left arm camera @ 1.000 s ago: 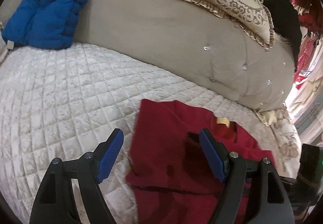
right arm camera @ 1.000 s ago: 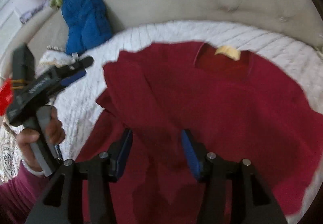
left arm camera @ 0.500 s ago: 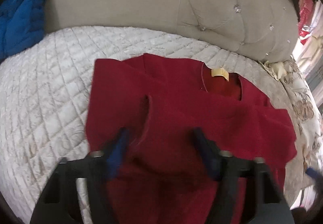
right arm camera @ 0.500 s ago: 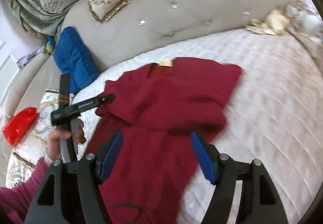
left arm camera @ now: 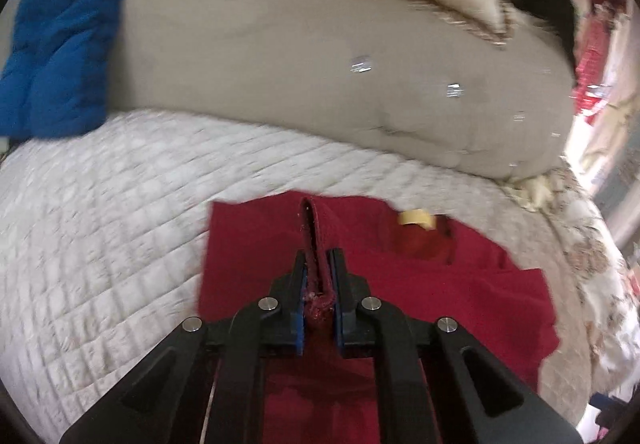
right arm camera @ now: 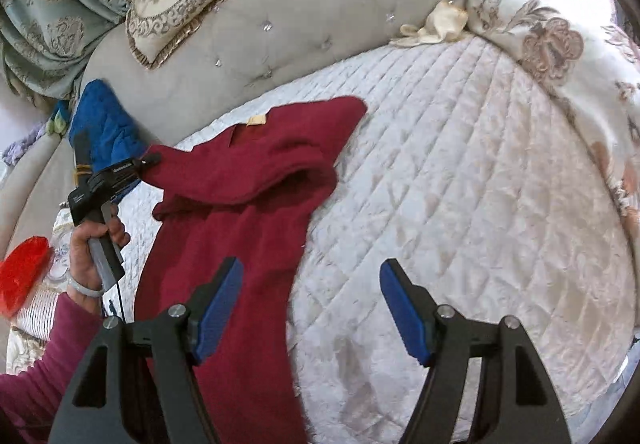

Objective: Fold small clothes

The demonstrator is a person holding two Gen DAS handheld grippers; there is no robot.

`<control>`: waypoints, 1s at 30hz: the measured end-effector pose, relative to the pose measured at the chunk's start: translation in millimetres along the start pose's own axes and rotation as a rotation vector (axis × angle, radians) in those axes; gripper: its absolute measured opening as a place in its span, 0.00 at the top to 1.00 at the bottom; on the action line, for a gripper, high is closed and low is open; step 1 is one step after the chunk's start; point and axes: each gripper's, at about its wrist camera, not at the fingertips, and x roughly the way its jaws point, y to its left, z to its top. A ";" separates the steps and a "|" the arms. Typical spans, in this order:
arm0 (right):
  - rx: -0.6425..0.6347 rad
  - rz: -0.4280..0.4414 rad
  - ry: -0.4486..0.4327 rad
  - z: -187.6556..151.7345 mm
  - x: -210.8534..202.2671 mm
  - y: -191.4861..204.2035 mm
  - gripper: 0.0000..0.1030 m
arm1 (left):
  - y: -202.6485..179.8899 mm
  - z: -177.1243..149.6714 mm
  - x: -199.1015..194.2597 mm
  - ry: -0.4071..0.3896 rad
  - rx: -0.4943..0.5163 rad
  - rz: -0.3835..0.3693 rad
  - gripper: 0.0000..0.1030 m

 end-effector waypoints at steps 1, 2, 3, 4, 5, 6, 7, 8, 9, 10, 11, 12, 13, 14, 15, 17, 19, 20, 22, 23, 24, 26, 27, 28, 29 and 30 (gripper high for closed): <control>-0.006 -0.008 0.001 1.5 3.5 3.8 0.27 | 5.4 -0.9 2.5 0.009 -0.013 0.021 1.00; -0.014 -0.017 0.001 4.0 7.1 8.0 0.27 | 12.1 -3.0 7.5 0.023 -0.025 0.046 1.00; -0.021 -0.025 -0.001 7.1 11.0 13.2 0.27 | 18.2 -5.3 11.4 0.038 -0.035 0.063 1.00; -0.025 -0.025 -0.002 8.5 12.2 16.4 0.27 | 23.1 -7.3 16.8 0.052 -0.048 0.078 1.00; -0.027 -0.020 -0.004 10.3 14.0 20.2 0.27 | 27.2 -9.3 21.6 0.066 -0.060 0.098 1.00; -0.027 -0.017 -0.006 11.1 15.1 22.9 0.27 | 29.8 -9.9 25.6 0.081 -0.069 0.112 1.00; -0.027 -0.018 -0.008 12.6 16.7 24.6 0.27 | 33.2 -11.4 28.5 0.097 -0.082 0.116 1.00; -0.028 -0.029 -0.013 14.9 19.3 26.8 0.26 | 34.6 -14.0 30.7 0.106 -0.093 0.116 1.00; -0.029 -0.045 -0.019 17.9 22.5 28.3 0.26 | 34.5 -16.2 30.5 0.105 -0.093 0.117 1.00; -0.030 -0.065 -0.020 20.8 26.0 28.7 0.26 | 33.5 -17.8 30.1 0.103 -0.088 0.118 1.00; -0.035 -0.098 -0.014 24.6 30.8 29.9 0.26 | 31.9 -19.4 28.9 0.098 -0.078 0.119 1.00; -0.040 -0.147 -0.004 28.5 35.4 31.0 0.26 | 31.0 -21.2 27.5 0.092 -0.068 0.120 1.00; -0.038 -0.169 -0.003 29.9 35.8 31.4 0.26 | 31.6 -21.9 26.9 0.093 -0.066 0.124 1.00; -0.030 -0.172 -0.010 30.0 33.5 31.9 0.26 | 32.8 -22.8 27.1 0.100 -0.075 0.122 1.00; -0.017 -0.143 -0.023 27.4 27.6 31.4 0.26 | 34.3 -22.5 28.8 0.103 -0.090 0.113 1.00; 0.012 -0.122 -0.027 20.6 17.0 29.1 0.26 | 37.3 -25.8 29.3 0.104 -0.119 0.094 1.00; 0.043 -0.148 -0.031 10.0 2.4 24.4 0.26 | 37.6 -29.2 30.1 0.117 -0.136 0.088 0.95; 0.057 -0.166 -0.039 5.0 -5.4 22.2 0.26 | 35.4 -31.2 29.3 0.112 -0.127 0.078 0.91; 0.097 -0.197 -0.065 -9.0 -29.0 16.6 0.26 | 29.9 -31.9 26.7 0.100 -0.100 0.077 0.87; 0.107 -0.206 -0.073 -12.9 -35.9 14.9 0.26 | 26.8 -30.5 23.6 0.088 -0.089 0.065 0.84; 0.121 -0.219 -0.082 -17.7 -44.4 13.0 0.26 | 24.7 -28.8 20.8 0.079 -0.086 0.054 0.82; 0.136 -0.247 -0.083 -26.4 -57.8 11.4 0.25 | 21.7 -26.8 9.6 0.032 -0.086 0.011 0.75; 0.136 -0.261 -0.076 -28.7 -63.1 10.9 0.24 | 21.3 -26.6 5.7 0.010 -0.082 0.006 0.70; 0.132 -0.272 -0.072 -30.5 -67.5 12.3 0.24 | 19.8 -27.8 -0.9 -0.030 -0.070 0.017 0.68; 0.124 -0.275 -0.071 -31.4 -71.3 13.7 0.24 | 18.4 -28.2 -4.1 -0.051 -0.057 0.034 0.67; 0.106 -0.272 -0.077 -32.0 -76.0 18.0 0.24 | 16.9 -28.7 -7.2 -0.067 -0.042 0.048 0.67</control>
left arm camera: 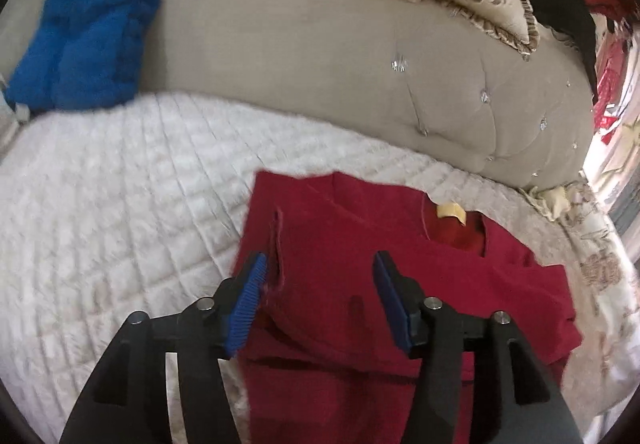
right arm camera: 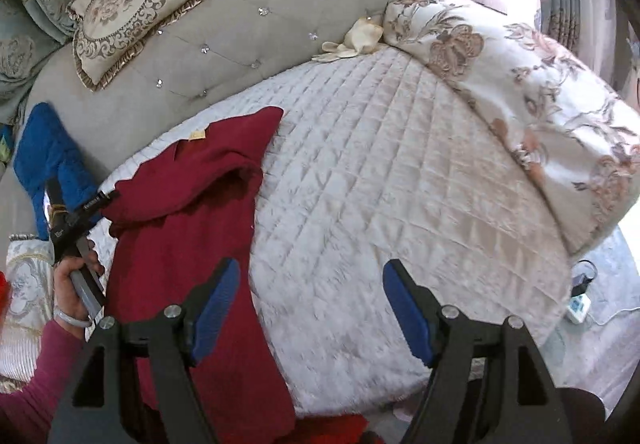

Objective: Fold small clothes

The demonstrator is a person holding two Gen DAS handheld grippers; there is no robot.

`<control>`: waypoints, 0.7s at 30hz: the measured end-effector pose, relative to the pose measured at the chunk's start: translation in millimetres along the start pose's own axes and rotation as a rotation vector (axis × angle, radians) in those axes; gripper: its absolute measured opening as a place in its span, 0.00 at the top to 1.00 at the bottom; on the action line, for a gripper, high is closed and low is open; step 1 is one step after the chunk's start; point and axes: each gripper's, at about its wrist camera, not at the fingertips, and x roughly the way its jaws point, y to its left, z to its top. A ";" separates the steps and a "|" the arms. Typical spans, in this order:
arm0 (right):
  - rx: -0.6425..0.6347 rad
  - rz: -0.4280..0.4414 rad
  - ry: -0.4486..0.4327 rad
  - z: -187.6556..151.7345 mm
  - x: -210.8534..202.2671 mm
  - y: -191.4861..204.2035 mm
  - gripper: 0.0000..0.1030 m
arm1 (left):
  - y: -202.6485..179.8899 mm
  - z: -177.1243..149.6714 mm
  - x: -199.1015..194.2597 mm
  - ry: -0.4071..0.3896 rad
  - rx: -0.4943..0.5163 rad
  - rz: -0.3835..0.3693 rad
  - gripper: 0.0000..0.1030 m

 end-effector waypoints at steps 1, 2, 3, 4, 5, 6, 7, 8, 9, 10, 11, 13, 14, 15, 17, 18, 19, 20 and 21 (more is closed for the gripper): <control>-0.010 0.003 -0.006 -0.5 -3.9 3.0 0.24 | -1.6 -0.6 -3.8 -0.012 0.014 0.000 0.67; -0.021 0.003 -0.011 -0.4 -6.4 5.6 0.23 | -2.2 -0.7 -5.9 -0.018 0.019 -0.007 0.67; -0.033 0.003 -0.014 0.4 -8.5 8.8 0.22 | -3.0 -0.9 -8.6 -0.024 0.023 -0.013 0.67; -0.039 0.006 -0.016 1.7 -9.0 11.4 0.22 | -3.0 -0.4 -10.6 -0.030 0.026 -0.016 0.67; -0.044 0.010 -0.018 2.4 -9.6 13.5 0.22 | -3.9 -0.4 -13.2 -0.042 0.033 -0.019 0.67; -0.044 0.014 -0.018 2.9 -9.8 15.2 0.22 | -2.9 0.2 -14.5 -0.048 0.036 -0.018 0.67; -0.044 0.019 -0.017 3.1 -9.5 17.0 0.22 | -3.5 0.6 -16.1 -0.059 0.044 -0.015 0.67; -0.045 0.023 -0.015 3.4 -8.3 18.7 0.22 | -3.6 1.3 -17.7 -0.065 0.049 -0.011 0.67; -0.046 0.025 -0.013 3.8 -6.5 19.7 0.22 | -5.0 0.8 -18.1 -0.066 0.049 -0.008 0.67; -0.048 0.024 -0.009 4.2 -4.0 20.8 0.22 | -4.7 1.7 -18.9 -0.066 0.045 -0.010 0.67; -0.052 0.022 -0.003 5.0 -0.1 22.5 0.22 | -4.3 2.2 -19.6 -0.067 0.039 -0.016 0.67; -0.061 0.020 0.009 7.6 8.4 24.4 0.22 | -4.4 2.3 -20.9 -0.061 0.037 -0.022 0.67; -0.067 0.020 0.014 9.1 13.1 25.7 0.22 | -4.5 2.2 -21.7 -0.059 0.041 -0.022 0.67; -0.077 0.023 0.019 11.0 19.3 29.0 0.22 | -4.9 1.3 -22.1 -0.057 0.044 -0.021 0.67; -0.110 0.033 0.014 15.3 31.1 35.9 0.22 | -7.2 1.4 -22.0 -0.047 0.055 -0.015 0.67; -0.129 0.036 0.007 16.9 36.4 38.0 0.22 | -8.3 1.9 -22.4 -0.050 0.059 -0.013 0.67; -0.152 0.038 -0.002 18.6 43.2 40.6 0.22 | -9.7 3.8 -23.6 -0.061 0.062 -0.006 0.67; -0.176 0.038 -0.003 21.4 52.6 43.4 0.22 | -10.1 5.4 -25.0 -0.070 0.058 -0.005 0.67; -0.191 0.035 0.004 24.3 60.9 45.4 0.23 | -10.0 6.9 -26.0 -0.075 0.050 -0.013 0.67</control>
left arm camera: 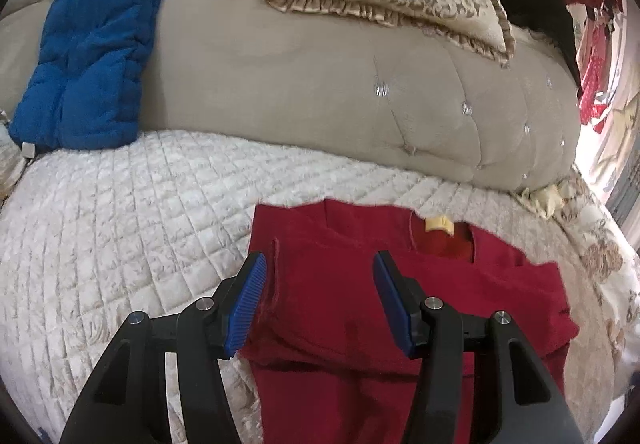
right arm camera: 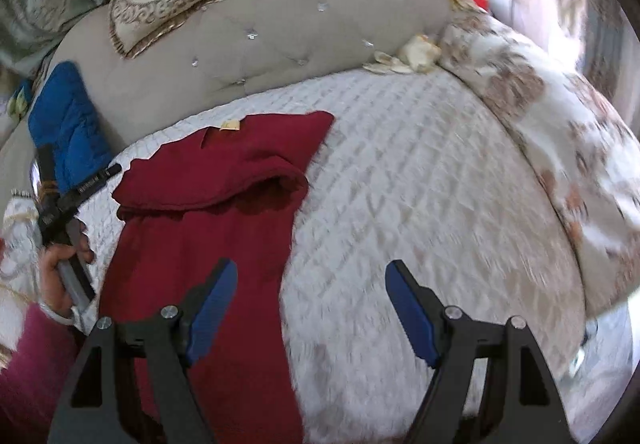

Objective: Fold small clothes

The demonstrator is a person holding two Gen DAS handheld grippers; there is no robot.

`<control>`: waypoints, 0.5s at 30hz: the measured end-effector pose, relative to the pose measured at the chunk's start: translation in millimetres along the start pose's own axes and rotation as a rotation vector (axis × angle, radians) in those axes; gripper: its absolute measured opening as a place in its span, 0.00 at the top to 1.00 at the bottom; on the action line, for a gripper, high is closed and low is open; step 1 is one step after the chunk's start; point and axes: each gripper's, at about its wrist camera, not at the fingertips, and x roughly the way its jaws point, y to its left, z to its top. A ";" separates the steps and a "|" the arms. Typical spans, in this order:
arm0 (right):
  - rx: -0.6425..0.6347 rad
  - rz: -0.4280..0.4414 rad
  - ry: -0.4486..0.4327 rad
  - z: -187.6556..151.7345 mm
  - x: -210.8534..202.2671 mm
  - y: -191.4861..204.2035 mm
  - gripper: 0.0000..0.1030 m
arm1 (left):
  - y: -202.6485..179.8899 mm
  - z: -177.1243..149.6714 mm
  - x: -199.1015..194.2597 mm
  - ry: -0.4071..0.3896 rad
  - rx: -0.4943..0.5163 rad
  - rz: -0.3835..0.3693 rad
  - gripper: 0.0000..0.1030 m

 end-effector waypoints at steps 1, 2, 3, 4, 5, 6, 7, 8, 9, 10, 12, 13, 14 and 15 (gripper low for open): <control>-0.022 -0.001 0.010 4.1 12.1 0.7 0.26 | -0.5 1.2 0.0 0.005 -0.001 -0.011 0.67; -0.036 0.000 0.015 7.0 20.6 0.9 0.28 | -0.4 1.1 0.1 0.010 0.002 -0.009 0.67; -0.047 0.004 0.019 10.3 29.2 0.1 0.32 | -0.7 0.7 0.9 0.015 0.005 -0.002 0.67; -0.049 0.010 0.024 14.2 37.9 -1.9 0.36 | -1.4 -0.7 3.0 0.026 0.014 -0.002 0.67; -0.040 0.028 0.030 20.1 47.6 -4.4 0.36 | -3.5 -2.5 7.4 0.051 0.042 0.010 0.67; -0.035 0.041 0.031 23.4 52.4 -5.5 0.37 | -4.4 -3.1 9.7 0.058 0.055 0.029 0.67; -0.031 0.060 0.031 28.4 59.1 -5.0 0.37 | -4.3 -4.8 12.7 0.065 0.068 0.059 0.67; -0.034 0.070 0.030 32.3 63.9 -2.8 0.37 | -3.6 -6.9 17.8 0.083 0.075 0.075 0.67; -0.047 0.081 0.027 37.4 69.3 1.5 0.37 | -2.1 -8.1 21.6 0.102 0.077 0.070 0.67; -0.068 0.089 0.019 42.8 75.4 8.5 0.37 | -0.9 -9.0 24.2 0.116 0.073 0.067 0.67; -0.124 0.106 0.015 52.0 86.7 23.5 0.37 | 3.4 -11.2 31.5 0.147 0.049 0.055 0.67; -0.160 0.101 0.019 54.7 92.3 30.9 0.37 | 4.7 -11.7 34.6 0.160 0.041 0.049 0.67; -0.216 0.066 0.025 56.8 100.6 40.3 0.37 | 5.1 -11.8 36.9 0.170 0.036 0.049 0.67; -0.248 0.041 0.029 57.1 105.9 45.6 0.39 | 5.6 -11.6 40.0 0.180 0.031 0.054 0.67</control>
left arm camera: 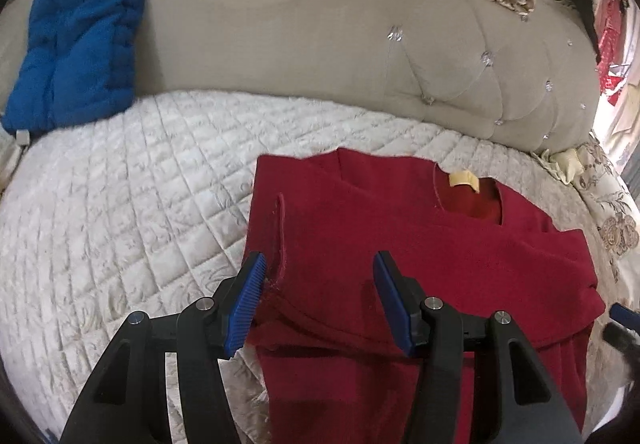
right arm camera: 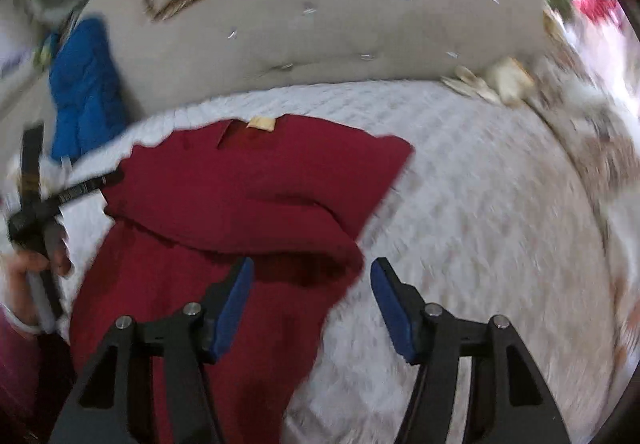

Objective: Fold small clothes

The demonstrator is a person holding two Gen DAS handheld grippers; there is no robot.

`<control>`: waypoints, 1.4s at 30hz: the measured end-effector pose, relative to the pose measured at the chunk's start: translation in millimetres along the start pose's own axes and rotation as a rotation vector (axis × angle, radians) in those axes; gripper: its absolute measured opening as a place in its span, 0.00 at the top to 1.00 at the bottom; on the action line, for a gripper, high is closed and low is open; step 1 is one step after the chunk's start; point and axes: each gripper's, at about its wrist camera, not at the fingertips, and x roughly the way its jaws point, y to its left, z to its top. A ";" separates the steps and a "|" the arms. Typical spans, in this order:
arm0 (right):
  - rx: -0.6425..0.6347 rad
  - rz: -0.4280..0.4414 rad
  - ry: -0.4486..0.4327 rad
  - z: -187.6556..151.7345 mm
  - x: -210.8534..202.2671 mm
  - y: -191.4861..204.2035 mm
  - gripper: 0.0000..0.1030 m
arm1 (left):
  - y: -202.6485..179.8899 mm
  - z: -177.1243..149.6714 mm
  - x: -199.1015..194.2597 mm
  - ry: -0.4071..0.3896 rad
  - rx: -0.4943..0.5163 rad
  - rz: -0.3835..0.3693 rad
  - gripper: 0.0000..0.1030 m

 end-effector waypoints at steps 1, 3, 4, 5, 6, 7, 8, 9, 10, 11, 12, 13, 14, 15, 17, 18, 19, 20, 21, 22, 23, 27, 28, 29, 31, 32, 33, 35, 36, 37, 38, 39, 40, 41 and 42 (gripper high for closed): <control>-0.038 -0.011 0.010 1.4 6.9 4.4 0.50 | 0.2 0.4 2.8 0.008 -0.003 0.006 0.67; -0.082 -0.026 0.039 3.4 19.4 6.9 0.84 | 1.0 0.6 7.7 0.020 -0.006 0.015 0.67; -0.083 -0.043 0.052 3.7 23.7 4.8 0.94 | 1.8 0.0 9.7 0.026 -0.009 0.019 0.67; -0.069 -0.031 0.056 3.2 24.8 1.5 0.94 | 2.9 -1.0 11.8 0.036 -0.013 0.024 0.67; -0.044 0.001 0.061 0.9 23.7 -3.1 0.94 | 4.3 -2.0 13.3 0.045 -0.019 0.025 0.67; -0.034 0.018 0.071 -2.6 22.2 -5.4 0.94 | 5.6 -3.0 14.7 0.054 -0.026 0.022 0.67; -0.030 0.028 0.084 -7.0 21.1 -6.5 0.94 | 6.9 -4.2 15.6 0.061 -0.031 0.018 0.67; -0.023 0.048 0.101 -13.7 19.5 -8.5 0.94 | 7.8 -4.6 15.7 0.063 -0.034 0.017 0.67; -0.009 0.079 0.125 -20.7 18.2 -11.0 1.00 | 9.6 -5.1 14.6 0.061 -0.039 0.022 0.67; 0.009 0.110 0.153 -27.8 16.7 -14.5 1.00 | 11.1 -4.9 13.3 0.059 -0.046 0.025 0.67; 0.034 0.133 0.169 -33.0 12.9 -20.2 1.00 | 13.1 -4.8 11.5 0.055 -0.057 0.024 0.67; 0.059 0.143 0.166 -33.8 8.8 -25.6 1.00 | 15.5 -4.4 10.0 0.052 -0.070 0.020 0.67; 0.096 0.151 0.143 -31.7 1.2 -33.3 1.00 | 18.2 -3.9 7.9 0.048 -0.086 0.012 0.67; 0.154 0.164 0.084 -24.9 -11.2 -45.7 0.95 | 19.9 -3.1 7.0 0.046 -0.095 0.009 0.67; 0.228 0.155 0.009 -11.5 -21.7 -60.9 0.64 | 22.2 -2.5 3.7 0.036 -0.110 0.007 0.67; 0.266 0.133 -0.033 -1.0 -23.3 -67.9 0.29 | 22.1 -1.7 3.6 0.034 -0.110 0.009 0.67; 0.279 0.118 -0.051 6.9 -20.4 -70.5 0.13 | 22.1 -1.4 3.4 0.032 -0.107 0.017 0.67; 0.285 0.111 -0.054 15.8 -12.8 -70.9 0.13 | 22.2 -1.0 4.1 0.032 -0.105 0.026 0.67; 0.291 0.112 -0.031 25.8 3.4 -70.3 0.13 | 22.8 -0.5 5.1 0.032 -0.105 0.034 0.67; 0.298 0.112 -0.009 31.2 16.5 -69.2 0.13 | 23.6 0.0 6.5 0.033 -0.108 0.039 0.67; 0.303 0.116 0.021 36.9 33.6 -68.4 0.13 | 25.2 0.5 7.7 0.036 -0.116 0.040 0.67; 0.283 0.119 0.091 49.9 81.6 -62.5 0.77 | 31.3 2.4 11.0 0.042 -0.133 0.043 0.67; 0.258 0.105 0.059 53.3 78.9 -60.3 0.80 | 32.6 2.5 11.6 0.041 -0.131 0.046 0.67; 0.222 0.082 0.001 58.5 69.1 -57.2 0.82 | 33.5 2.4 11.8 0.041 -0.128 0.044 0.67; 0.166 0.028 -0.067 69.3 56.8 -53.4 0.89 | 34.2 2.1 13.1 0.045 -0.124 0.039 0.67; 0.146 -0.008 -0.087 71.7 53.2 -54.3 0.89 | 33.6 2.2 15.5 0.052 -0.120 0.032 0.67; 0.139 -0.035 -0.081 72.7 56.1 -57.1 0.89 | 32.3 2.4 18.8 0.060 -0.115 0.029 0.67; 0.149 -0.069 -0.014 69.3 76.0 -64.2 0.89 | 29.0 1.2 25.1 0.076 -0.105 0.036 0.67; 0.162 -0.060 0.021 65.4 83.8 -67.4 0.89 | 27.4 0.1 26.7 0.079 -0.099 0.047 0.67; 0.172 -0.056 0.028 62.7 83.4 -69.5 0.88 | 27.2 -0.6 26.8 0.078 -0.096 0.051 0.67; 0.189 -0.055 0.018 60.8 77.0 -72.6 0.84 | 27.4 -1.1 25.0 0.073 -0.094 0.053 0.67; 0.221 -0.052 -0.008 59.4 64.6 -75.0 0.73 | 28.0 -1.2 23.0 0.067 -0.098 0.051 0.67; 0.237 -0.050 -0.028 58.4 54.2 -74.8 0.64 | 29.4 -0.9 19.2 0.055 -0.106 0.045 0.67; 0.241 -0.041 -0.048 56.9 42.2 -73.4 0.62 | 30.2 -0.3 16.2 0.043 -0.113 0.038 0.67; 0.227 -0.021 -0.062 54.8 30.1 -68.3 0.62 | 31.3 0.2 14.7 0.036 -0.117 0.034 0.67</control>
